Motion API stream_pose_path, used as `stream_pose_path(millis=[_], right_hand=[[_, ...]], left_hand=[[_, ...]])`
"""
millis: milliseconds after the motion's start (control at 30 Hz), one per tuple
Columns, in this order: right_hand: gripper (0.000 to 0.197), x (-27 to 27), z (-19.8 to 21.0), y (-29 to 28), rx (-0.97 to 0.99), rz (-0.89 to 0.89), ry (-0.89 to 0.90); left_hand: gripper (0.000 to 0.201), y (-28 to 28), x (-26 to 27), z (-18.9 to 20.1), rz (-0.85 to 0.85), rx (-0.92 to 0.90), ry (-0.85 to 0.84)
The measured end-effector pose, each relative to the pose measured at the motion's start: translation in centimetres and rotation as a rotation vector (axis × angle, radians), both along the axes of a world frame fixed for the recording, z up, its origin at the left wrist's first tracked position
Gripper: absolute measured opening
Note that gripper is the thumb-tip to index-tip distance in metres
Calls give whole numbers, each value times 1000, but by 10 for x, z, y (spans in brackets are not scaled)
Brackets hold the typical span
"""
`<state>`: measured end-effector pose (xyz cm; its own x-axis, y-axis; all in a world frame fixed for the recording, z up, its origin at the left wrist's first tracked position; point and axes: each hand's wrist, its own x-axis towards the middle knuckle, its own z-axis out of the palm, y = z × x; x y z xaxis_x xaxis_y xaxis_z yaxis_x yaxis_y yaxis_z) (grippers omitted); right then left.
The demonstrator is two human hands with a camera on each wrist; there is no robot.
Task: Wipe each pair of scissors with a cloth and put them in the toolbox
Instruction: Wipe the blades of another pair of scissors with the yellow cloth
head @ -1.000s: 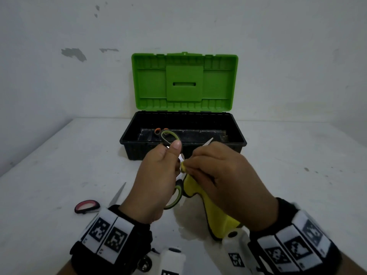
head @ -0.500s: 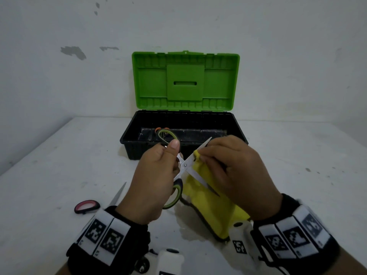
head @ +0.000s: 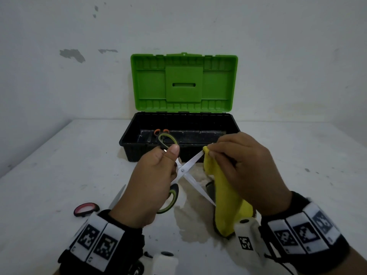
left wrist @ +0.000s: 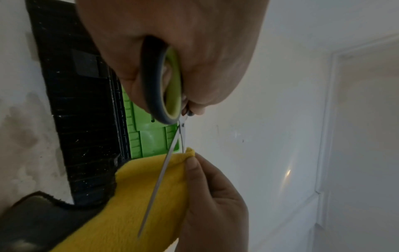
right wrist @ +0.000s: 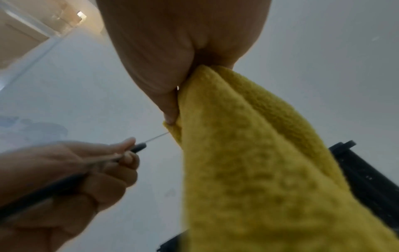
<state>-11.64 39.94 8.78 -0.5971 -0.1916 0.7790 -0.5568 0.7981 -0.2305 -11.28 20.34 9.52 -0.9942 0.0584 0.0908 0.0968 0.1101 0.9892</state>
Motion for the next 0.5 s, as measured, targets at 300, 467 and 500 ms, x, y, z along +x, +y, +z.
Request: stream_pose_path(millis=[300, 467, 500], right_hand=[[20, 14, 0, -32, 39, 61, -31], [7, 5, 2, -24, -89, 5, -100], [5, 2, 3, -21, -117, -17, -121]], left_hand=[[45, 5, -2, -3, 21, -52, 161], [42, 3, 1, -4, 1, -70, 236], [40, 3, 2, -4, -7, -72, 244]])
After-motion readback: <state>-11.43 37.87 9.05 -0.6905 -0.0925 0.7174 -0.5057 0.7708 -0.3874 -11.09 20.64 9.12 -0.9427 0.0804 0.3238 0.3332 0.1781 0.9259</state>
